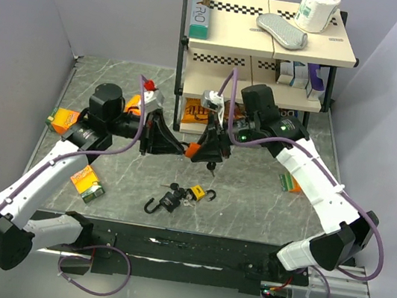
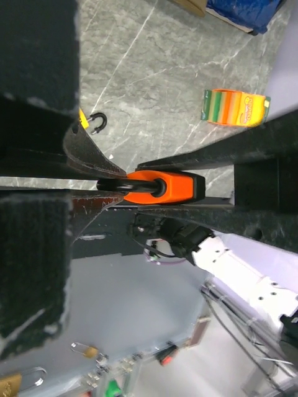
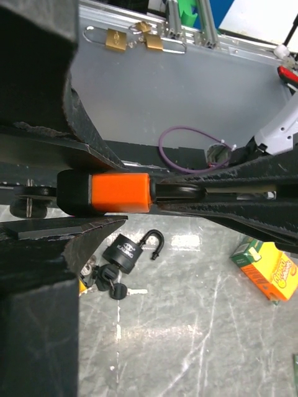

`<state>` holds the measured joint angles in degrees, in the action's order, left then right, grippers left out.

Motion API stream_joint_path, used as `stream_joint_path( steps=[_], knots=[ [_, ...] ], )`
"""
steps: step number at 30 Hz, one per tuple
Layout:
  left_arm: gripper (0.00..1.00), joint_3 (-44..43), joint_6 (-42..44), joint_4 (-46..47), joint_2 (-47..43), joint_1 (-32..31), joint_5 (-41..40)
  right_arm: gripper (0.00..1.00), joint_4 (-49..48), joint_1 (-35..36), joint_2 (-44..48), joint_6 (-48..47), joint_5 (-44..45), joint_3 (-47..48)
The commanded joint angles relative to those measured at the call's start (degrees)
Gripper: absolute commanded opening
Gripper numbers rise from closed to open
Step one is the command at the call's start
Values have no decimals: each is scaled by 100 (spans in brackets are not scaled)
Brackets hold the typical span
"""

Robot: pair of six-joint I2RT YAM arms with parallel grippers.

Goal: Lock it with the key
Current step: Lock the lock.

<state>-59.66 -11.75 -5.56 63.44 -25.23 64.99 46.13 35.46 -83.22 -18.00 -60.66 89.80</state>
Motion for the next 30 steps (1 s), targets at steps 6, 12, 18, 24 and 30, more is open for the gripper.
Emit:
stream_joint_path(
  steps=[6, 12, 18, 24, 30],
  knots=[
    [1, -116, 295, -390, -148, 783, 567, 81, -590, -531, 166, -422, -306, -15],
    [1, -46, 481, -481, -306, 792, 690, 75, 353, -699, 96, -1188, -174, 196],
    [1, -2, 349, -226, -297, 792, 743, 61, 317, -672, 17, -1126, -314, 125],
    [1, -46, 410, -270, -280, 766, 673, 57, 415, -593, -19, -1259, -472, 90],
    [1, -28, 340, -191, -280, 660, 550, 55, 397, -549, -10, -1250, -622, 126]
  ],
)
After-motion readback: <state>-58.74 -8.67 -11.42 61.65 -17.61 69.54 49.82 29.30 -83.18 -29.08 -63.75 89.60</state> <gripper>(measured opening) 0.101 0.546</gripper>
